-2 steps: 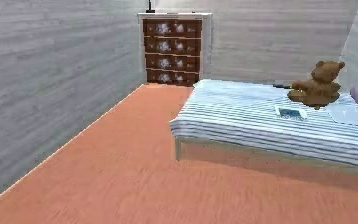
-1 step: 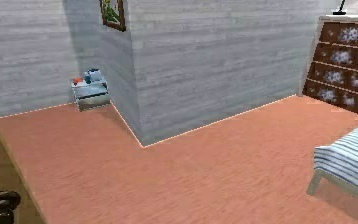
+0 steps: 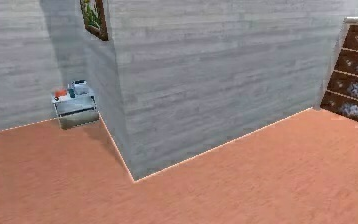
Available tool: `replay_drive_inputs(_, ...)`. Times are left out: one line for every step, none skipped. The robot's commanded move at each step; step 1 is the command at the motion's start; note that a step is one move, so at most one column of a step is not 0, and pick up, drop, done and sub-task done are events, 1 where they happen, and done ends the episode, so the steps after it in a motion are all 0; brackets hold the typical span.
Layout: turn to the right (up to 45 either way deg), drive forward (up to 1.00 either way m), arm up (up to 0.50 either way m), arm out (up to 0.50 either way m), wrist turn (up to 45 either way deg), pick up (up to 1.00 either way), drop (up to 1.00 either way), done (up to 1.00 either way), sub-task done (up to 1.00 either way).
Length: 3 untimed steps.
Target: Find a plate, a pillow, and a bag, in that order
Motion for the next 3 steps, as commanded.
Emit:
replay_drive_inputs(-42.0,0.00,0.00,0.00,0.0,0.00,0.00,0.00,0.00)
replay_drive_inputs(0.0,0.65,0.00,0.00,0.0,0.00,0.00,0.00,0.00)
replay_drive_inputs(-21.0,0.00,0.00,0.00,0.0,0.00,0.00,0.00,0.00)
